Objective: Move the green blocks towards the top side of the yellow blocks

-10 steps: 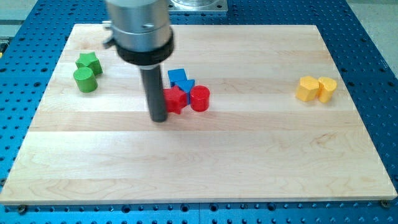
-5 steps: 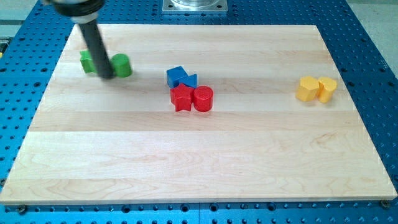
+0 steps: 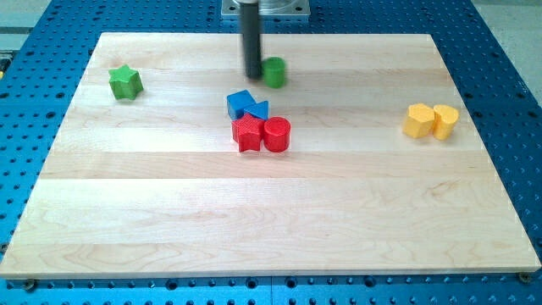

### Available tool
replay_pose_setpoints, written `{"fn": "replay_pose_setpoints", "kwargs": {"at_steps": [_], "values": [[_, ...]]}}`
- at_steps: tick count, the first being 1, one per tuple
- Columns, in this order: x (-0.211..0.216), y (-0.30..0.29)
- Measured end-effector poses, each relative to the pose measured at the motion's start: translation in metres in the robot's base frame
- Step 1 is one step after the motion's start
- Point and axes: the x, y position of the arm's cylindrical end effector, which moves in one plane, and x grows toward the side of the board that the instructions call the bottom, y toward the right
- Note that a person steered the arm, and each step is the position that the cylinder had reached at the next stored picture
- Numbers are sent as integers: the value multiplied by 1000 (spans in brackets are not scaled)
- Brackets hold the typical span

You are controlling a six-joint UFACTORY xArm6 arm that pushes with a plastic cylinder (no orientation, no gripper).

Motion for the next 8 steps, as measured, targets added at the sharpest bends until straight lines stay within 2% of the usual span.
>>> {"fn": "replay_pose_setpoints", "kwargs": {"at_steps": [1, 2, 3, 4, 5, 6, 7, 8], "values": [[25, 113], [33, 162], [28, 191], [62, 193], [27, 128], [-12, 1], [-17, -134], [-5, -251]]}}
